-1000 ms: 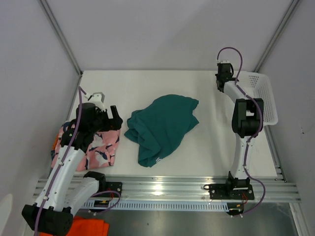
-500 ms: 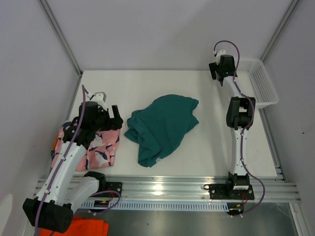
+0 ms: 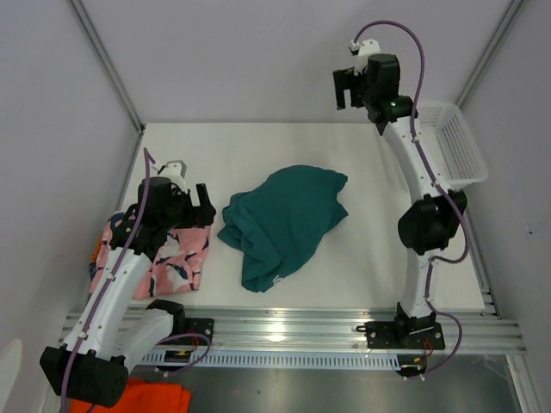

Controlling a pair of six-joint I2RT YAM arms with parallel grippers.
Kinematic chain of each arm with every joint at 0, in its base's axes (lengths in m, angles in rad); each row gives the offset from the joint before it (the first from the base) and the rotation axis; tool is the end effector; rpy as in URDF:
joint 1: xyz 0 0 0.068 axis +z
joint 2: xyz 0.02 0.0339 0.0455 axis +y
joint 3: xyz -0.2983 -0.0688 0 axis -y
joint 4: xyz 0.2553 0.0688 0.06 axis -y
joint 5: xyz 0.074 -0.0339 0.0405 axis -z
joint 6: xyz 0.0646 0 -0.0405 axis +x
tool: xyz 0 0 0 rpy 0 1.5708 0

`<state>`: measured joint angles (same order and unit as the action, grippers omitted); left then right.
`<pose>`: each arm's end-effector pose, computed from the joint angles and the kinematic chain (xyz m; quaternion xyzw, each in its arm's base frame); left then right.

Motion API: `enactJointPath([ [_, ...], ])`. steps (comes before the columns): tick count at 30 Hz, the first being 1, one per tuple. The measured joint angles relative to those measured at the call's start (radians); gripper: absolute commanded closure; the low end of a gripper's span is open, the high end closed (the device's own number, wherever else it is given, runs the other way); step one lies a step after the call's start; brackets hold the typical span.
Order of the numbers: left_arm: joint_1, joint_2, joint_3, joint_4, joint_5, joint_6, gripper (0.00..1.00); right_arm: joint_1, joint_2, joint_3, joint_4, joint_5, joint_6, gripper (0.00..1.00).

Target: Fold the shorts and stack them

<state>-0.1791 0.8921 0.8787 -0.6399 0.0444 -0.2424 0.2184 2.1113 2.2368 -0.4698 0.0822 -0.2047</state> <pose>0.1951 -0.0382 0.3181 -0.0185 0.8962 -0.1121 0.4288 0.5376 0.1139 0.4141 -0.1484 0.8038 -0.0297 0.5753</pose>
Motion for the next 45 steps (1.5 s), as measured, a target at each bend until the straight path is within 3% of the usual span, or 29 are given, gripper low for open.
enactJointPath([
  [3, 0.0, 0.0, 0.0, 0.002, 0.0, 0.0, 0.01, 0.132, -0.172, -0.068, -0.045, -0.064, 0.101, 0.0],
  [7, 0.0, 0.0, 0.0, 0.002, -0.013, -0.001, 0.01, 0.34, -0.388, -0.367, -0.06, -0.07, 0.2, 0.0],
  [14, -0.001, -0.035, 0.0, 0.0, -0.054, -0.005, 0.01, 0.565, -0.518, -0.883, -0.065, -0.066, 0.371, 0.0],
  [17, -0.001, -0.066, 0.0, 0.0, -0.082, -0.012, 0.01, 0.668, -0.604, -1.023, -0.064, -0.045, 0.417, 0.01],
  [21, -0.001, -0.082, 0.0, 0.0, -0.103, -0.019, 0.01, 0.816, -0.711, -1.086, -0.005, -0.047, 0.468, 0.0],
  [24, -0.001, -0.08, 0.0, -0.001, -0.102, -0.019, 0.01, 0.848, -0.729, -1.121, 0.105, -0.05, 0.498, 0.01],
  [33, -0.001, -0.088, 0.0, -0.003, -0.102, -0.02, 0.01, 0.856, -0.505, -1.137, 0.31, -0.023, 0.498, 0.07],
  [37, -0.001, -0.094, 0.0, -0.002, -0.102, -0.02, 0.01, 0.867, -0.386, -1.137, 0.384, 0.042, 0.497, 0.18],
  [39, -0.001, -0.093, 0.0, -0.002, -0.102, -0.02, 0.01, 0.873, -0.346, -1.137, 0.41, 0.077, 0.502, 0.28],
  [40, -0.001, -0.092, 0.0, -0.003, -0.102, -0.02, 0.01, 0.875, -0.333, -1.137, 0.42, 0.091, 0.504, 0.53],
  [42, -0.001, -0.088, 0.0, -0.002, -0.102, -0.02, 0.01, 0.88, -0.319, -1.136, 0.432, 0.113, 0.513, 0.73],
  [43, -0.001, -0.085, 0.0, -0.002, -0.102, -0.02, 0.01, 0.883, -0.314, -1.135, 0.436, 0.122, 0.517, 0.92],
  [44, -0.001, -0.082, 0.0, -0.003, -0.102, -0.02, 0.01, 0.889, -0.313, -1.133, 0.437, 0.132, 0.517, 1.0],
  [45, -0.001, -0.077, 0.0, -0.003, -0.102, -0.02, 0.01, 0.898, -0.314, -1.131, 0.438, 0.146, 0.52, 1.0],
])
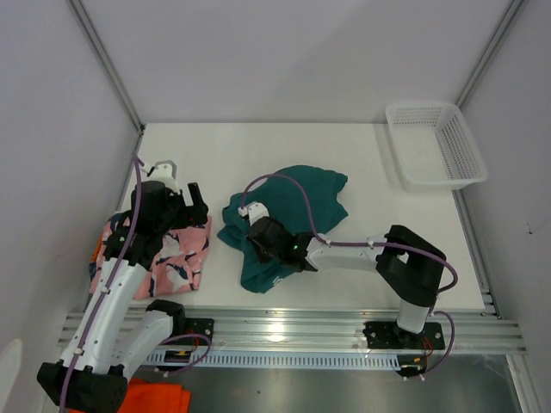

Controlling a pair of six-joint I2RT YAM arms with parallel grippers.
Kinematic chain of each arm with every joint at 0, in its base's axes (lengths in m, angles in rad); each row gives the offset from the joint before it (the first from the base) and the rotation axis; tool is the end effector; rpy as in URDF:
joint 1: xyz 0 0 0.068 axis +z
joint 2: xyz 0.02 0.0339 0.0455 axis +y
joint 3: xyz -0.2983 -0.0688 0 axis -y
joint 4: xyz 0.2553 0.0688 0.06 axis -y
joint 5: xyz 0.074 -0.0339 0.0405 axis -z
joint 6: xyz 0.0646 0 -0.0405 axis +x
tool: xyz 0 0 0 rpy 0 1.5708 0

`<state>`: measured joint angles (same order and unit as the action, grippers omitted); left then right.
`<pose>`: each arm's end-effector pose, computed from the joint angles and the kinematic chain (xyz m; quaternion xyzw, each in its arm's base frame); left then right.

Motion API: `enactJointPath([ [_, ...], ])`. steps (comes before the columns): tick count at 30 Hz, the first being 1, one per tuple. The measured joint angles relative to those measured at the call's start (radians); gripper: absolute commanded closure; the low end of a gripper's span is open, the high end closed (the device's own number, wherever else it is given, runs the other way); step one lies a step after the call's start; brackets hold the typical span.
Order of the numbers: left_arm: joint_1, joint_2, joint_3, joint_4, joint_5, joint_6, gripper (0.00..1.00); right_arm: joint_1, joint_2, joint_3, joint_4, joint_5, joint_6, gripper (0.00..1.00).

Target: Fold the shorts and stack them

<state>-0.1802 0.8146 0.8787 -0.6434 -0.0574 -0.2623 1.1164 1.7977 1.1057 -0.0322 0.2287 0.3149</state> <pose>0.1799 -0.0290 0.3309 -0.0497 0.8780 -0.0797 0.4694 0.1995 0.3750 0.1967 -0.3102 0.8523 0.1892 0.3762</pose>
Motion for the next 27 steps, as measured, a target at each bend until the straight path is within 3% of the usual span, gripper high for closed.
enactJointPath([
  [4, 0.0, 0.008, 0.0, 0.0, 0.004, 0.0, 0.01, 0.066, -0.043, 0.002, -0.033, 0.062, 0.008, 1.0],
  [8, 0.0, 0.014, 0.0, -0.002, 0.01, 0.0, 0.01, 0.166, -0.201, 0.02, -0.154, 0.07, -0.021, 1.0],
  [16, 0.0, 0.014, 0.0, -0.003, 0.012, 0.0, 0.01, 0.444, -0.492, 0.358, -0.462, 0.06, -0.208, 1.0],
  [17, 0.0, 0.014, 0.0, -0.002, 0.012, 0.0, 0.01, 0.42, -0.546, 0.364, -0.486, 0.055, -0.217, 1.0],
  [19, 0.0, 0.013, 0.0, -0.003, 0.012, 0.0, 0.01, 0.251, -0.644, 0.364, -0.542, 0.039, -0.22, 1.0],
  [23, 0.0, 0.013, 0.0, -0.003, 0.013, 0.0, 0.01, -0.266, -0.764, 0.3, -0.627, 0.016, -0.201, 1.0],
  [24, 0.0, 0.013, 0.0, -0.002, 0.014, 0.0, 0.01, -0.358, -0.772, 0.276, -0.649, 0.003, -0.193, 0.9],
  [26, 0.0, 0.014, 0.0, -0.003, 0.016, 0.0, 0.01, -0.491, -0.769, 0.233, -0.682, -0.041, -0.179, 0.52],
  [27, 0.0, 0.014, 0.0, -0.002, 0.018, 0.0, 0.01, -0.548, -0.753, 0.216, -0.701, -0.053, -0.161, 0.41],
])
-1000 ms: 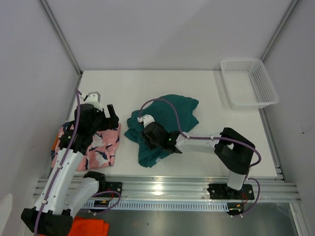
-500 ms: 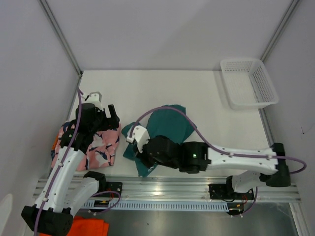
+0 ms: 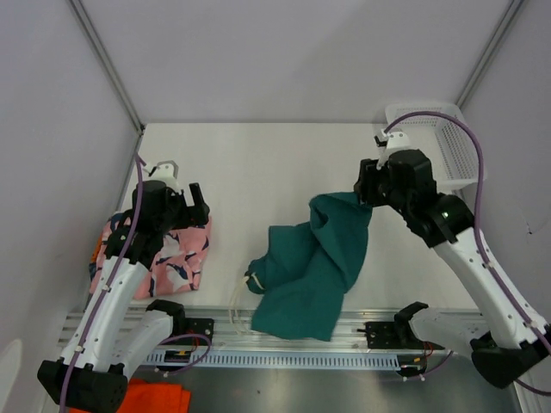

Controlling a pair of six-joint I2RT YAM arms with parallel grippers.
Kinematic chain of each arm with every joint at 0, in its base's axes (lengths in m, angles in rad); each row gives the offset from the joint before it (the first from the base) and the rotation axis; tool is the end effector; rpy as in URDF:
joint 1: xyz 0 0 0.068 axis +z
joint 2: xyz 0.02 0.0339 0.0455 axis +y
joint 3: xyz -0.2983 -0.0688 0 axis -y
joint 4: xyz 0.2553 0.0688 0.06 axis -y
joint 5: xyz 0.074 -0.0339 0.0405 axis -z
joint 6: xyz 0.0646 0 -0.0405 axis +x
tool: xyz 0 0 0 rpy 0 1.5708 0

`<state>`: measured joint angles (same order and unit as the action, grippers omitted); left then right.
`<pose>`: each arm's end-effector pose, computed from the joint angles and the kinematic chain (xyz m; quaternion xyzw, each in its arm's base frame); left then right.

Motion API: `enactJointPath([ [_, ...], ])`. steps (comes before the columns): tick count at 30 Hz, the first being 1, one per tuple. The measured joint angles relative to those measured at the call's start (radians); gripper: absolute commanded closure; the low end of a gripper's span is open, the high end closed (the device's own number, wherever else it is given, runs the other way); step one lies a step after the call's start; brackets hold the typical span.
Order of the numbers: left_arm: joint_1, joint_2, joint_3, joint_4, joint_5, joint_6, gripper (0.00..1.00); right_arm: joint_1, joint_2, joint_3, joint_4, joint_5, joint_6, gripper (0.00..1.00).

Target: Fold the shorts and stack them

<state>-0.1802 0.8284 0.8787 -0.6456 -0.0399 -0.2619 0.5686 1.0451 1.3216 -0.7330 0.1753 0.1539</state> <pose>0.1825 -0.0306 0.3284 -0.0454 0.8821 -0.0855 0.4610 0.1940 0.1106 0.4383 -0.1288 0.8369 0.1167 0.5190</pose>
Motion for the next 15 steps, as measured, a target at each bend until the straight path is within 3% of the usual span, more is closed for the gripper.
enactJointPath([
  [2, 0.0, 0.0, 0.0, 0.0, 0.002, 0.0, 0.01, -0.063, 0.055, -0.019, -0.038, -0.009, 0.022, 0.22],
  [4, 0.0, 0.001, 0.0, 0.0, 0.002, 0.0, 0.01, -0.079, 0.116, -0.047, -0.043, -0.025, 0.034, 0.13],
  [10, 0.0, 0.002, 0.0, 0.0, 0.004, 0.0, 0.01, -0.031, 0.037, -0.158, -0.045, -0.148, 0.048, 0.15],
  [15, 0.0, 0.004, 0.0, 0.0, 0.018, 0.0, 0.01, 0.187, -0.079, -0.195, -0.015, -0.199, 0.07, 0.16],
])
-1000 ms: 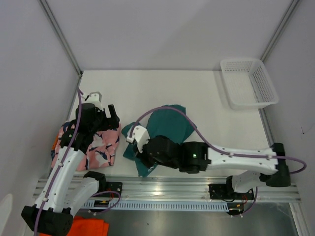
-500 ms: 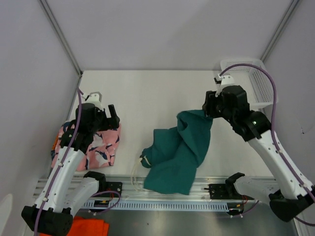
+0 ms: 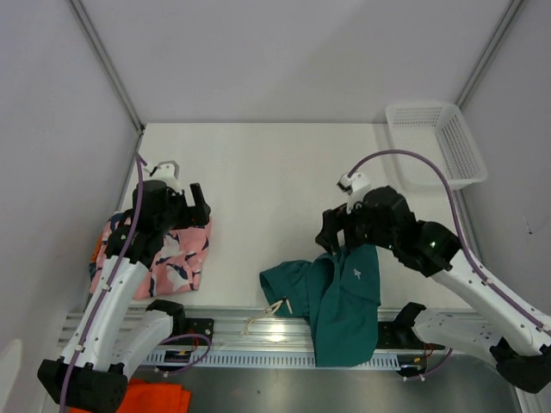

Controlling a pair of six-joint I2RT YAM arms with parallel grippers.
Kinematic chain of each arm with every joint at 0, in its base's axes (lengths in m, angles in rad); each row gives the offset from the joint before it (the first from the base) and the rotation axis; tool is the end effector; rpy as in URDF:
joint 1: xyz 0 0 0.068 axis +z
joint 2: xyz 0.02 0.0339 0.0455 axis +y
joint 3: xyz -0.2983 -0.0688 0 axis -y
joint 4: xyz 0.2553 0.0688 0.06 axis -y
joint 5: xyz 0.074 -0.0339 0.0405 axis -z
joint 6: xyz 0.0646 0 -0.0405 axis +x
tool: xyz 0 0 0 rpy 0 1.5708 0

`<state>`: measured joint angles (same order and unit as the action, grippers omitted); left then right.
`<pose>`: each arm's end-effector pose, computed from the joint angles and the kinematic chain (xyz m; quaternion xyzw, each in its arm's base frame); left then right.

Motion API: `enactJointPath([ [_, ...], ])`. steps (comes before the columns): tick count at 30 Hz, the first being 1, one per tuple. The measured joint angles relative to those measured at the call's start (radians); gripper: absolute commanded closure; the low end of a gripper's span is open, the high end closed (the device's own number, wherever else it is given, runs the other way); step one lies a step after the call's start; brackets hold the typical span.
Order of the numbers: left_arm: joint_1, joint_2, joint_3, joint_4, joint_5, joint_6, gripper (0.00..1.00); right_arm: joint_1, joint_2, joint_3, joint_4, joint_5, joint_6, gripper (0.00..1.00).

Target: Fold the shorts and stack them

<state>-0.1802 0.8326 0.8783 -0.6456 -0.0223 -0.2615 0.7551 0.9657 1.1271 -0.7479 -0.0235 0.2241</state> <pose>0.1832 -0.0319 0.3275 -0.0411 0.8835 -0.0926 0.4574 0.1505 0.1437 0.3824 -0.2366 0.8489 0.2313 0.4121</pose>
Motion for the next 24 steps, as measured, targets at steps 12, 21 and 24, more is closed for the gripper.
enactJointPath([
  [12, 0.0, 0.013, -0.004, 0.001, 0.035, 0.0, 0.01, 0.406, 0.146, -0.188, 0.031, 0.154, 0.149, 0.06],
  [21, -0.053, -0.043, -0.088, 0.04, 0.177, -0.118, 0.01, 0.406, 0.28, -0.23, 0.124, 0.226, 0.212, 0.52],
  [24, -0.106, -0.078, -0.173, 0.064, 0.247, -0.207, 0.01, 0.402, 0.3, -0.26, 0.147, 0.248, 0.231, 1.0],
])
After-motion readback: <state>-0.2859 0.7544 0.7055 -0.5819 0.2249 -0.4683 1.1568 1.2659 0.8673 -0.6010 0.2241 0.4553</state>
